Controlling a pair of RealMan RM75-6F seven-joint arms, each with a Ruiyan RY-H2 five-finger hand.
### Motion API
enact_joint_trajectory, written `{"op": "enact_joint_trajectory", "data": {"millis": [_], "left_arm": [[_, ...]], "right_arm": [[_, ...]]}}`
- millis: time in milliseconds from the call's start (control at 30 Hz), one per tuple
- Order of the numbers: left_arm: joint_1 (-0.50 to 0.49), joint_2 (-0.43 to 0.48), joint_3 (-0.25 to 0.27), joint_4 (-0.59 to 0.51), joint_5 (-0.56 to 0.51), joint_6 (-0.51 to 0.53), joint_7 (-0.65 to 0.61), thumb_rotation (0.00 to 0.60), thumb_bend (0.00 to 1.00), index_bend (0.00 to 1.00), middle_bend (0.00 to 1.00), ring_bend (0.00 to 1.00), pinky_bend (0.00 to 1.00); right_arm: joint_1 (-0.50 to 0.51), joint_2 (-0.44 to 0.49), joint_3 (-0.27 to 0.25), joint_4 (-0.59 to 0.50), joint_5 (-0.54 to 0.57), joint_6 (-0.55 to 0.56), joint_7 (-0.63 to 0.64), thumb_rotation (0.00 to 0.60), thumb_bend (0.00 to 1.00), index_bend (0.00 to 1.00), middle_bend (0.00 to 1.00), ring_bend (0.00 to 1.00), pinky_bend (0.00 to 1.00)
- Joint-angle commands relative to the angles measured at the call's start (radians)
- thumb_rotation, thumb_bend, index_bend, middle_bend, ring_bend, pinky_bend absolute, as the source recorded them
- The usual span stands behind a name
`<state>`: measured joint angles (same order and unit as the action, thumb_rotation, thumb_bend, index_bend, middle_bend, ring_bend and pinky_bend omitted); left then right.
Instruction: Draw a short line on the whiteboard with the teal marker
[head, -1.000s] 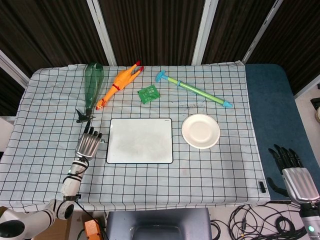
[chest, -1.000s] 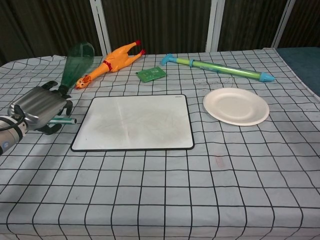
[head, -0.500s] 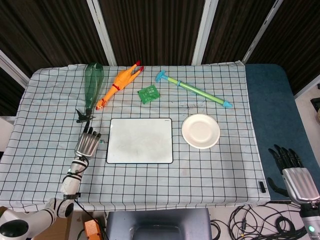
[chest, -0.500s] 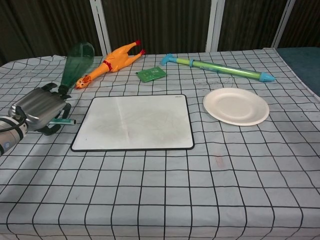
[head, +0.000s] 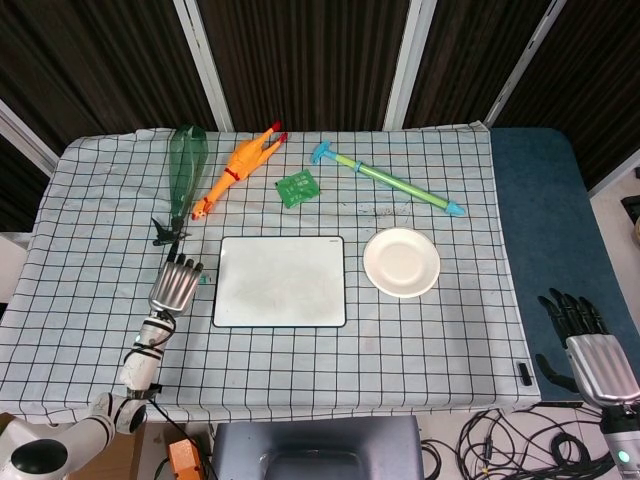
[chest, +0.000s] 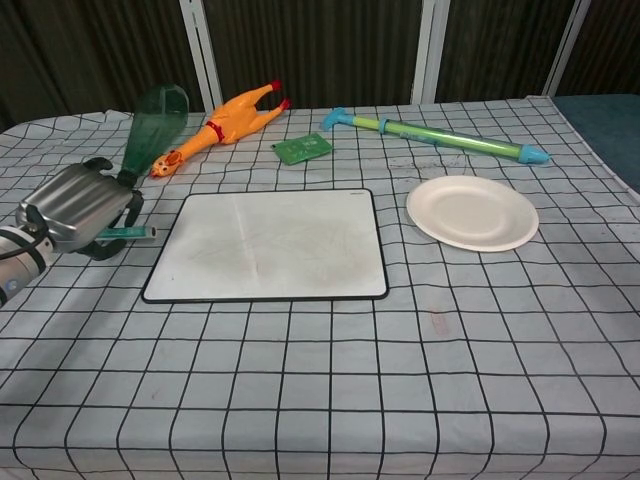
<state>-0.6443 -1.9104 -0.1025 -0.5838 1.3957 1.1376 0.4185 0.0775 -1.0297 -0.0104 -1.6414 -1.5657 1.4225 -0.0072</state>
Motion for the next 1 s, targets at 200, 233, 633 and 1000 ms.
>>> {"op": "enact_joint_trajectory", "data": {"millis": [200, 233, 633, 1000], "left_arm": [[0.005, 0.001, 0.033, -0.039, 0.096, 0.144, -0.217, 0.6, 0.52, 0.77, 0.77, 0.52, 0.46], [0.004, 0.002, 0.034, -0.064, 0.104, 0.155, -0.249, 0.6, 0.53, 0.77, 0.78, 0.54, 0.55], [-0.059, -0.028, -0.01, -0.284, 0.133, 0.167, -0.275, 0.6, 0.56, 0.78, 0.81, 0.58, 0.66], [-0.108, -0.126, -0.037, -0.24, 0.119, 0.104, -0.361, 0.6, 0.56, 0.78, 0.81, 0.58, 0.66]], "right_arm": [[0.001, -0.002, -0.001, -0.001, 0.0, -0.003, -0.007, 0.6, 0.28, 0.0, 0.0, 0.0, 0.0], [0.001, -0.002, -0.001, -0.002, 0.0, -0.004, -0.007, 0.6, 0.28, 0.0, 0.0, 0.0, 0.0], [0.003, 0.059, -0.04, -0.006, -0.09, 0.014, 0.156, 0.6, 0.27, 0.0, 0.0, 0.0, 0.0], [0.004, 0.095, -0.063, 0.032, -0.142, 0.04, 0.274, 0.6, 0.27, 0.0, 0.0, 0.0, 0.01]]}}
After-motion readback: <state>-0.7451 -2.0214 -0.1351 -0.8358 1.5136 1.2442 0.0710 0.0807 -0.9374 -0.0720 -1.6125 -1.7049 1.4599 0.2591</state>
